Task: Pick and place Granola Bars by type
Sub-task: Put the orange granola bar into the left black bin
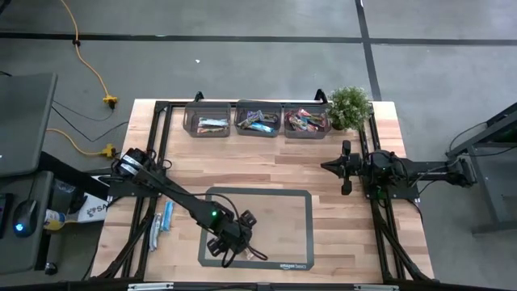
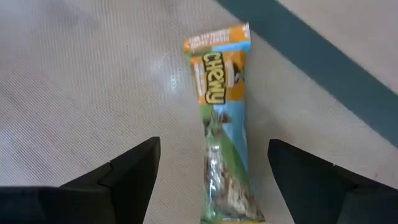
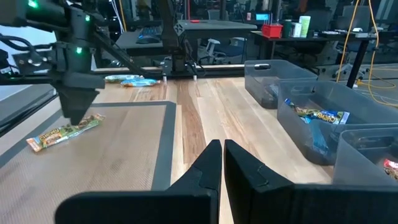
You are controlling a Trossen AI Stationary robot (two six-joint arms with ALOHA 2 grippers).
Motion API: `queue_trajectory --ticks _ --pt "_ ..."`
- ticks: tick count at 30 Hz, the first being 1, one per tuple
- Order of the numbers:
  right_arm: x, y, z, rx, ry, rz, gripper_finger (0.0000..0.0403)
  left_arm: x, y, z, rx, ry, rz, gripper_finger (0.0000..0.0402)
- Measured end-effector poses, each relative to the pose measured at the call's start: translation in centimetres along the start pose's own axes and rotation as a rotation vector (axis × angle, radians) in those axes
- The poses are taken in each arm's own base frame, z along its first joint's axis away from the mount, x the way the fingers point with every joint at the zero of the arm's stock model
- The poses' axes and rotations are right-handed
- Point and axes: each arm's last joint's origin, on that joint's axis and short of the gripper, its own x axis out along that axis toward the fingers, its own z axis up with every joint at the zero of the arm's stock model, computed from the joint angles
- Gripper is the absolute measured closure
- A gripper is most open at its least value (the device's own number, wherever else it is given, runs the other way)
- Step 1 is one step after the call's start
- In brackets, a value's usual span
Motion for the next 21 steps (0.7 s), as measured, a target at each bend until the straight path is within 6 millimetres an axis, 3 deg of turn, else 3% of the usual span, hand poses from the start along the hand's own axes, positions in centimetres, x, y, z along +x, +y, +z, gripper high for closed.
queue_trajectory --ticks 15,21 --pt "0.0 0.0 0.0 0.000 0.006 0.000 0.0401 0.9 2.2 -1.0 -0.062 -0.008 -0.019 0.0106" --pt "0.0 0.0 0.0 0.000 0.006 -0.001 0.0401 1.0 2.1 -1.3 -0.079 -0.024 -0.125 0.0106"
